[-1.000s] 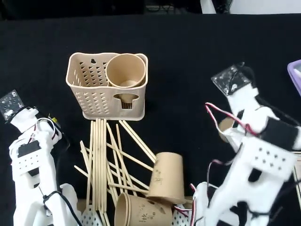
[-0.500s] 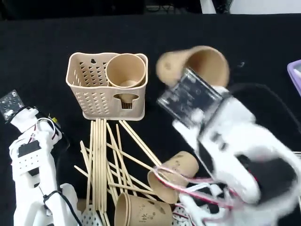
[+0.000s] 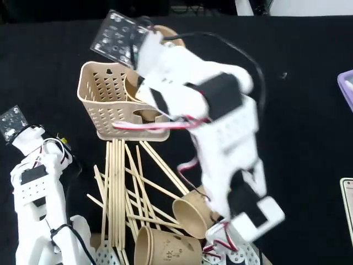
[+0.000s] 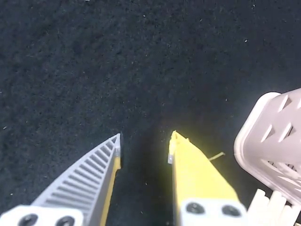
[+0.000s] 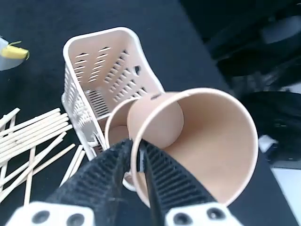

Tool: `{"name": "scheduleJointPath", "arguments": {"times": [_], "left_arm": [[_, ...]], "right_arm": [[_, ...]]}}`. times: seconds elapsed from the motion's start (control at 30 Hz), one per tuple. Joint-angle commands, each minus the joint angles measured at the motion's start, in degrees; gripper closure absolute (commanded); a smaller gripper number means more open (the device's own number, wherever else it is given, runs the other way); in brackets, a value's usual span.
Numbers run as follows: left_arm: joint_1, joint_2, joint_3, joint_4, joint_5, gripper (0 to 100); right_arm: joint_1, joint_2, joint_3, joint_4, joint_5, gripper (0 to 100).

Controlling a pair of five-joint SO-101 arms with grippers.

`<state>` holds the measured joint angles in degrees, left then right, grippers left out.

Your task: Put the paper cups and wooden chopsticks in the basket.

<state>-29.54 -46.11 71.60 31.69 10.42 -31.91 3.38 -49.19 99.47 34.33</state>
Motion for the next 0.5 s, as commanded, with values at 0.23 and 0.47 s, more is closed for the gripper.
{"name": "scheduleJointPath", "arguments": {"times": [0.23, 0.47], "left_arm": [[-0.4, -1.3, -1.0, -1.0, 0.1, 83], [-0.4, -1.3, -1.1, -1.1, 0.1, 83]], "right_arm": [[-1.5, 1.8, 1.0, 1.8, 3.9, 98.8], [-3.4, -1.5, 9.5, 1.8, 7.3, 98.8]]}}
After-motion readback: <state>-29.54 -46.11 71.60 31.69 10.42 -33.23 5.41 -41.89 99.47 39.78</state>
